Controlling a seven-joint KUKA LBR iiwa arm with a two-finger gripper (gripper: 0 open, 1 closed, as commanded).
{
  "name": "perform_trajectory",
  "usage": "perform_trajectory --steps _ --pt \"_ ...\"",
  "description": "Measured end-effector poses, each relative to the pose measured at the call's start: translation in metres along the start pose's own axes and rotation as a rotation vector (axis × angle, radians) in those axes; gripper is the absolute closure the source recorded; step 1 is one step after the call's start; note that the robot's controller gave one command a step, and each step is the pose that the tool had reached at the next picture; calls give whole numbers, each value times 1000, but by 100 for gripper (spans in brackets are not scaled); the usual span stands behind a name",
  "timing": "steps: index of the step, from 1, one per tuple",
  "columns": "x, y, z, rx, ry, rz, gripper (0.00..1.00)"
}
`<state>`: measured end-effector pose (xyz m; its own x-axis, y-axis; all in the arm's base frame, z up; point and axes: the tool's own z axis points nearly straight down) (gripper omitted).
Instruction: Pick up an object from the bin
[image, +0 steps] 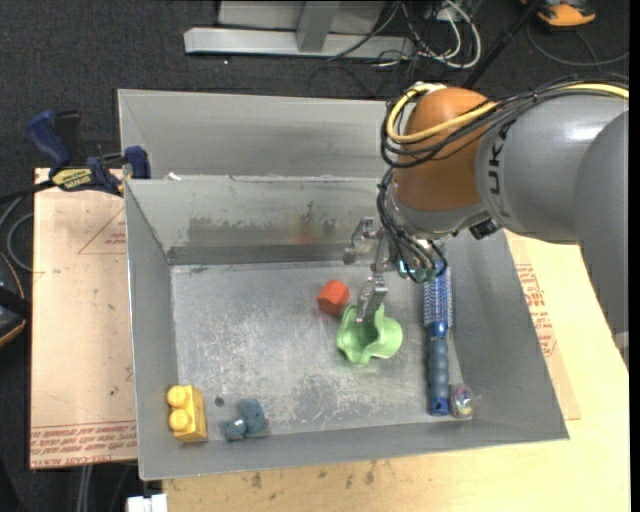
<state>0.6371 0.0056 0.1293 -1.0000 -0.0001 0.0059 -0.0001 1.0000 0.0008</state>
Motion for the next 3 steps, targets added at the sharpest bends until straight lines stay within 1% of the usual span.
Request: perform_trajectory --steps 1,2,3 --pt "-15 6 43 -2 -13 228 0" --pt "-21 20 52 5 -8 339 0" --pt "-24 23 49 -3 -22 339 100"
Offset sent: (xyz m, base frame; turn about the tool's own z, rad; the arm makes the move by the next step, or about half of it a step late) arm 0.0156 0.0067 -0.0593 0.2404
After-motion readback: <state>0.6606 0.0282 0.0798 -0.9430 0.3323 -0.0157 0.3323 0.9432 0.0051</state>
